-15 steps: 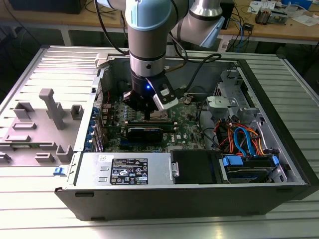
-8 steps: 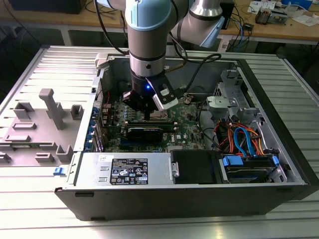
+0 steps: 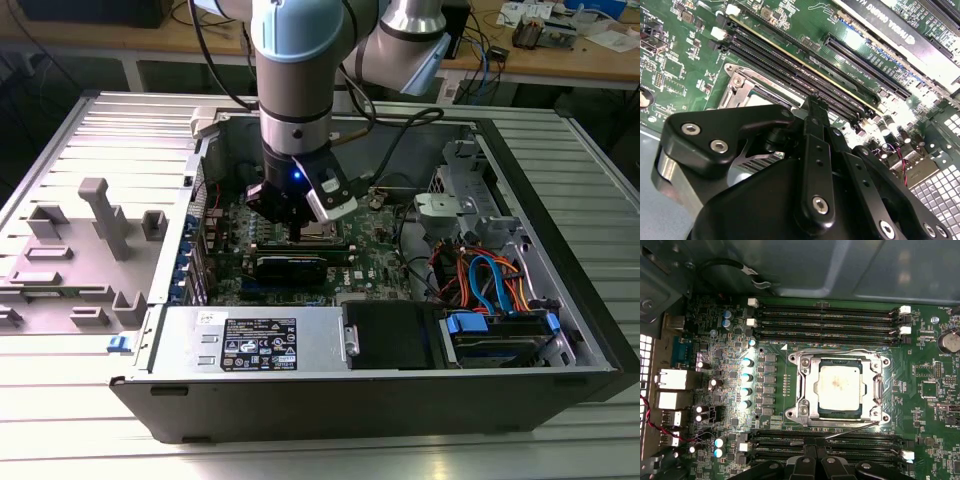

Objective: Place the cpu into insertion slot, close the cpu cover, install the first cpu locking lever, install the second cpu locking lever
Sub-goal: 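Install the second cpu locking lever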

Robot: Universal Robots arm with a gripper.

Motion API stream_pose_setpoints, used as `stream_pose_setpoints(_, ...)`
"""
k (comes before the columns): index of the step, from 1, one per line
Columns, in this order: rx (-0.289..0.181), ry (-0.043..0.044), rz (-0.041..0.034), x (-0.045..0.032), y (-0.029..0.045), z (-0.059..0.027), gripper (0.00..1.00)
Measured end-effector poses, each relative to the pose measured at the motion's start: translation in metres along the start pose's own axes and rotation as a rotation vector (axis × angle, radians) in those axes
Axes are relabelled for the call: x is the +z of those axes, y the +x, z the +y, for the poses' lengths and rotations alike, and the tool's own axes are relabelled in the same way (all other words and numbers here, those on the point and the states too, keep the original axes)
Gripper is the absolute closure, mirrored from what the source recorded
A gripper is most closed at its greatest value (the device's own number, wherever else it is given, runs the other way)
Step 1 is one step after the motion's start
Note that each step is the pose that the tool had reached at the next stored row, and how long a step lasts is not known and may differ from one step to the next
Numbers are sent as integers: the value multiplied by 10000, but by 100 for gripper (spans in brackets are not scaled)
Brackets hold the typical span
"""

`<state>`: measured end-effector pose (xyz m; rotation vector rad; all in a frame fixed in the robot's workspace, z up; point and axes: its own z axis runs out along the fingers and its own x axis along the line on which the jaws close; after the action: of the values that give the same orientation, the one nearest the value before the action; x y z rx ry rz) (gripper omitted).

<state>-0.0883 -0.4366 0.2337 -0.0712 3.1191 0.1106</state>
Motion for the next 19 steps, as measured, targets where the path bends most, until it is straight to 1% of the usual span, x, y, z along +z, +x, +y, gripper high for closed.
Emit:
stream_pose_setpoints(2, 0, -42, 18, 8, -1, -3, 89)
stream_pose_setpoints(5, 4, -69, 67, 14, 0, -10, 89)
stream_pose_setpoints(7, 10, -153, 123, 18, 2, -24, 89)
stream_pose_setpoints(8, 11, -168, 137, 18, 2, -31, 89)
stream_pose_setpoints(12, 12, -181, 154, 16, 3, -53, 89)
stream_pose_setpoints(15, 16, -231, 161, 15, 4, -67, 89)
stream_pose_setpoints(17, 16, -290, 177, 27, 7, -68, 89)
stream_pose_setpoints(19, 18, -311, 189, 41, 9, -70, 89)
